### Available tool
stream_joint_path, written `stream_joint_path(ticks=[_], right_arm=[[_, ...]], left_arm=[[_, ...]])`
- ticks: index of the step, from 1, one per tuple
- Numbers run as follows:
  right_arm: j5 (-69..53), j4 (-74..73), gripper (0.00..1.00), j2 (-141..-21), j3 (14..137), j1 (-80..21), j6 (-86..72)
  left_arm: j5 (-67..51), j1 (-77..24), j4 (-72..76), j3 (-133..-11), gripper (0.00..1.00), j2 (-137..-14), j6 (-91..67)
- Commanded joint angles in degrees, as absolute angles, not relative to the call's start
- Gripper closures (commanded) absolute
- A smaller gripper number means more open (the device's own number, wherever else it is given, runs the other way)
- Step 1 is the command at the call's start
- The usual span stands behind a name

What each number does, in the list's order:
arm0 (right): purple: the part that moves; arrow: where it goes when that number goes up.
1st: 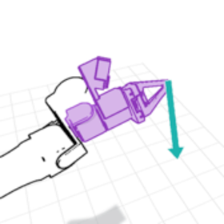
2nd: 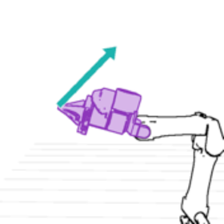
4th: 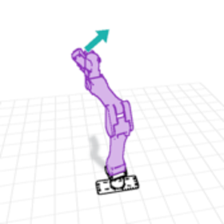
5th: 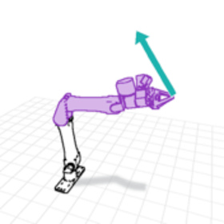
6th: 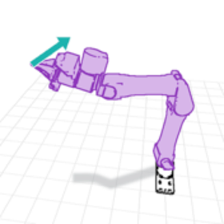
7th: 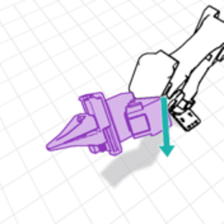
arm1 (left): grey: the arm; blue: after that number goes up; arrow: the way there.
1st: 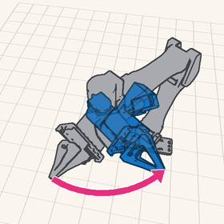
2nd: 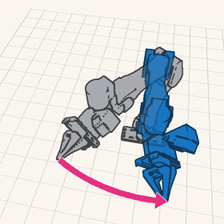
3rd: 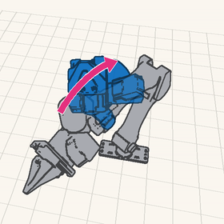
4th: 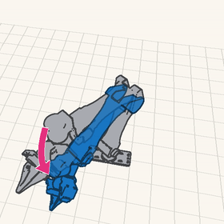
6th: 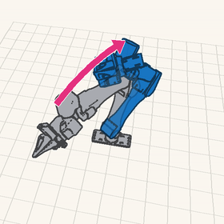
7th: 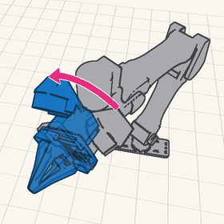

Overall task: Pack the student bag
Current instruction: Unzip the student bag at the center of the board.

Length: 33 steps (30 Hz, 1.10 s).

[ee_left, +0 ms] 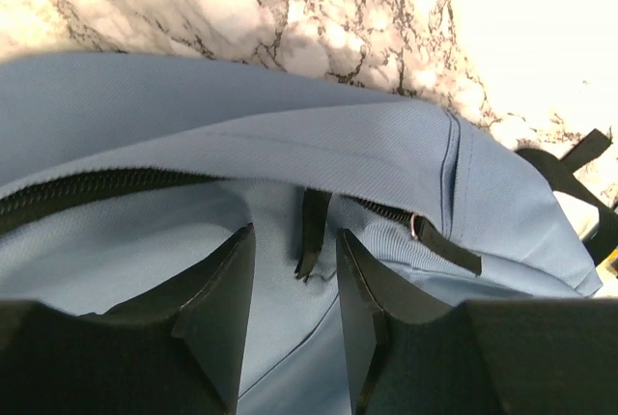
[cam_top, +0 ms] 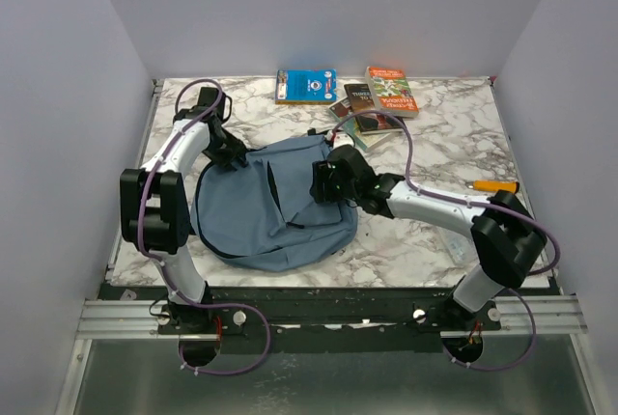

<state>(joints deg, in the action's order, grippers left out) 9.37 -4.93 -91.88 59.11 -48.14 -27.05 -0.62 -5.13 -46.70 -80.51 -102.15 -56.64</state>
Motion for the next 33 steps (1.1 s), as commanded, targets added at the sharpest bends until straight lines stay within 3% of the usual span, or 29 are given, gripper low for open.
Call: stream_joint_path(ticks=[1, 7, 11, 12, 16, 23, 33], right_arm=[[11.9, -1.2, 0.41, -94.6, 61.3, -47.9, -24.5], [12.5, -0.5, 0.41, -96.7, 62.1, -47.5, -23.6], [15.8, -0.5, 0.41, -98.7, 62.5, -46.9, -25.3], [17.2, -0.5, 0.41, -98.9, 62.0, -46.6, -26.8], [21.2, 5.1, 0.41, -99.6, 56.7, -45.5, -35.7], [25.3, 9.9, 0.56, -103.1, 50.4, -44.1, -48.7], [27.2, 13.3, 0.57, -103.9, 48.5, -44.1, -51.4]], left_arm=[[1.2, -5.6, -46.1, -83.4, 0.6, -104.6, -56.3], [1.8, -6.0, -45.4, -85.3, 0.7, -106.5, -54.6], [3.3, -6.0, -44.8, -86.3, 0.99, -106.6, -52.1], [3.7, -6.0, -44.6, -86.6, 1.0, -106.6, -51.3], [4.4, -5.3, -44.6, -86.3, 1.0, -105.6, -49.1], [-3.4, 1.8, -43.3, -71.7, 1.0, -92.4, -51.3], [-14.7, 6.3, -40.1, -54.1, 1.0, -73.3, -47.4]])
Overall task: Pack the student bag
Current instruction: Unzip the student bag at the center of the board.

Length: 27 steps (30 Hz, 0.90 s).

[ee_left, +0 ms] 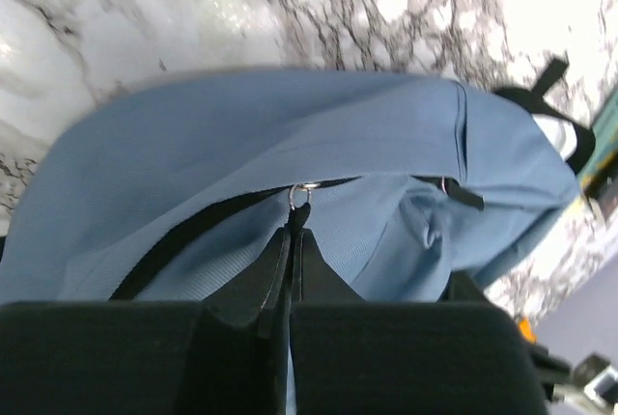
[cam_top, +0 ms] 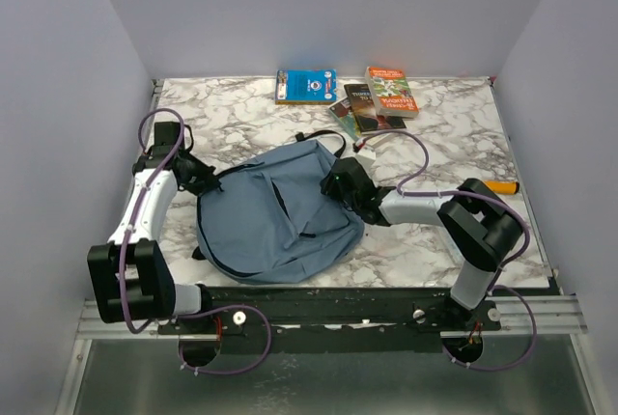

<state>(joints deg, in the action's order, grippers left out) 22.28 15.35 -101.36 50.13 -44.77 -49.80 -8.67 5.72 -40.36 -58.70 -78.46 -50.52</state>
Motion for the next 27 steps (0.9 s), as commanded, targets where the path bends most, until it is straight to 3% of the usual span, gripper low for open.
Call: stream_joint_path(ticks=[1, 5, 9, 11, 15, 21, 27], right_arm=[[27.5, 13.5, 0.57, -103.7, 48.6, -44.1, -50.9], [22.3, 17.9, 0.54, -99.5, 49.2, -44.7, -36.7], [20.3, 5.7, 0.44, -95.1, 59.0, -46.3, -26.9], [19.2, 1.5, 0.37, -94.1, 62.7, -47.5, -24.6], [7.1, 2.4, 0.33, -94.5, 64.8, -48.1, -23.5], [-5.8, 11.2, 0.32, -95.3, 63.7, -50.0, -26.5], [-18.1, 19.9, 0.31, -99.3, 66.0, -51.4, -33.0]], left_arm=[[-15.5, 7.1, -40.1, -52.5, 1.0, -71.9, -46.7], [-23.4, 8.6, -39.1, -52.0, 1.0, -69.8, -39.8], [-31.6, 8.5, -39.1, -52.7, 1.0, -70.3, -36.3], [-32.8, 8.4, -38.0, -52.0, 1.0, -69.8, -35.6], [-34.3, 8.4, -37.5, -51.3, 1.0, -69.8, -35.2], [-29.6, 8.6, -37.6, -51.7, 0.4, -66.1, -31.8], [-17.9, 8.6, -38.0, -55.3, 0.09, -59.4, -32.8]])
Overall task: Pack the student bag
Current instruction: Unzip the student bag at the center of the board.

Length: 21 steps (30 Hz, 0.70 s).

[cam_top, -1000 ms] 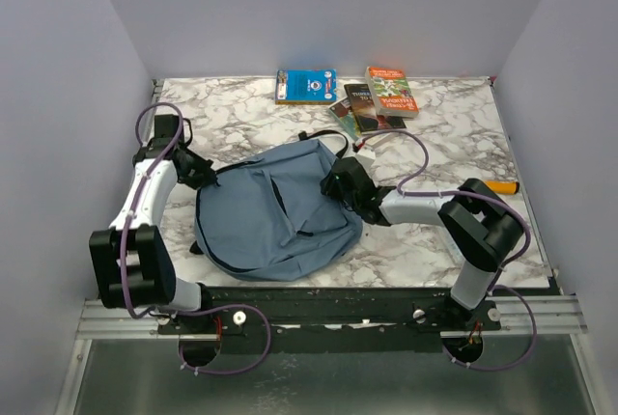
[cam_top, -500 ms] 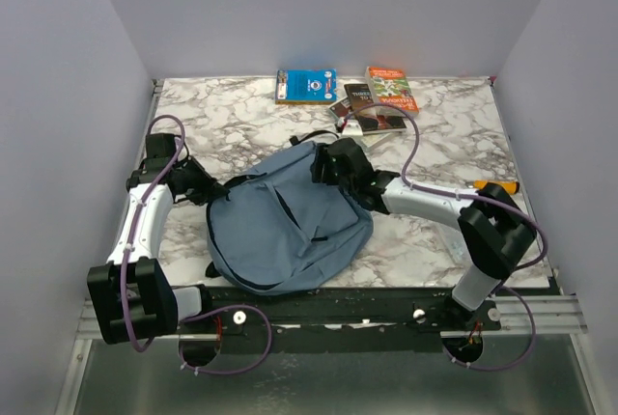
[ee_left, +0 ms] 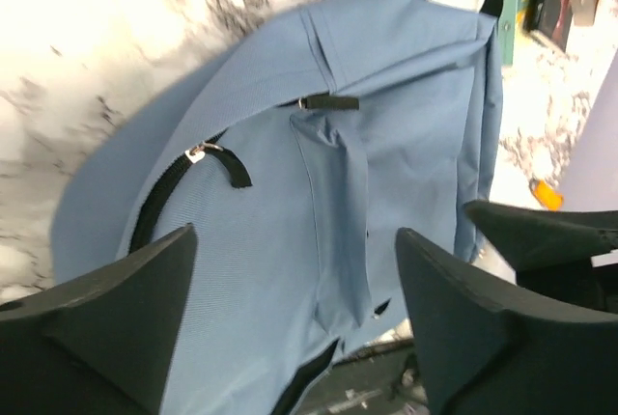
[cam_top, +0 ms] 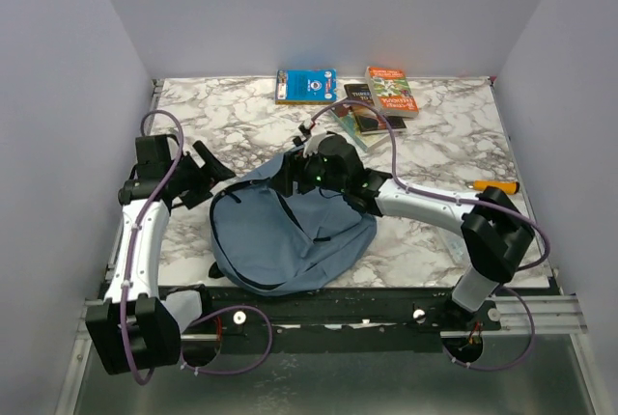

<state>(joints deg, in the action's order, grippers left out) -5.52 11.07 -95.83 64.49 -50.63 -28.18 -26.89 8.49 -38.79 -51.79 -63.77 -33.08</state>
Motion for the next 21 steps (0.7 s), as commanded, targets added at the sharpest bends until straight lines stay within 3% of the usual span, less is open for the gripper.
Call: stream_joint_path(ticks=[1, 9, 21], right_arm=[[-20.0, 21.6, 0.31, -100.7, 66.5, -51.5, -33.7], [-26.5, 29.5, 0.35, -112.4, 72.1, -51.6, -32.8], [-27.3, 28.1, 0.46, -126.5, 82.9, -51.9, -33.7]], left_arm=[[-16.6, 8.6, -37.8, -56.2, 0.06, -58.8, -33.2], [-17.4, 8.6, -36.4, -62.5, 0.04, -63.1, -32.2], [-23.3, 8.4, -36.3, -65.9, 0.02, -75.2, -29.6]])
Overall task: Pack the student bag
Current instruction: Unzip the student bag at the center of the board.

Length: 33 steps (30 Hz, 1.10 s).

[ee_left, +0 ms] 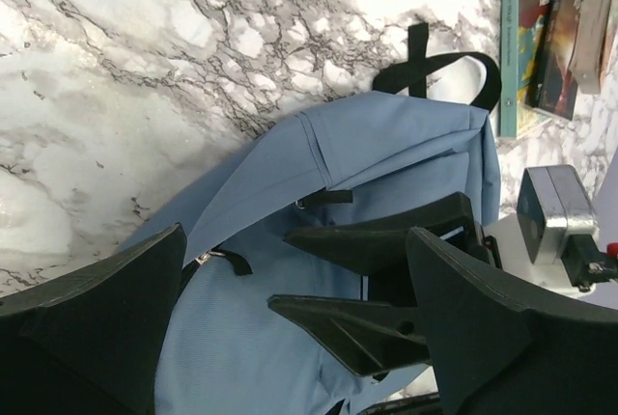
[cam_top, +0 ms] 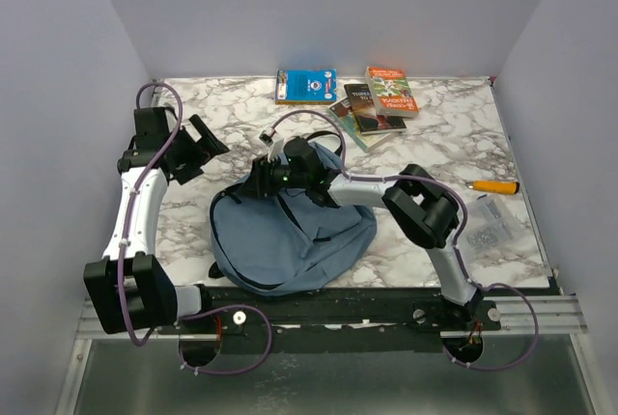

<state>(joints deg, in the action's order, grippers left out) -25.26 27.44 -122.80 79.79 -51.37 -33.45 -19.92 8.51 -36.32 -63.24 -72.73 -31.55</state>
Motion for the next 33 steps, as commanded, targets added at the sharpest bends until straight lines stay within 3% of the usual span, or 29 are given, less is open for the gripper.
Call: stream_joint_path(ticks=[1, 14, 16, 22, 33], right_arm=[[-27.5, 27.9, 0.47, -127.4, 83.5, -52.0, -33.6], [-23.6, 20.3, 0.56, -132.7, 89.5, -55.3, -27.4], [-22.4, 18.3, 0.63, -132.9, 90.5, -55.7, -25.8], [-21.4, 16.6, 0.99, -130.0, 89.7, -55.8, -24.9], [-25.0, 15.7, 0.99, -126.0, 89.5, -55.9, -21.6]], left_arm=[[-23.2, 8.2, -36.3, -66.0, 0.02, -76.2, -29.6], [-28.4, 7.6, -36.8, -67.6, 0.12, -89.8, -27.9], [-28.5, 7.3, -36.9, -67.5, 0.12, -90.7, -27.8], [-31.7, 4.6, -37.1, -67.1, 0.21, -95.0, -26.6], [-29.9, 3.3, -38.1, -67.5, 0.33, -98.5, -24.3]])
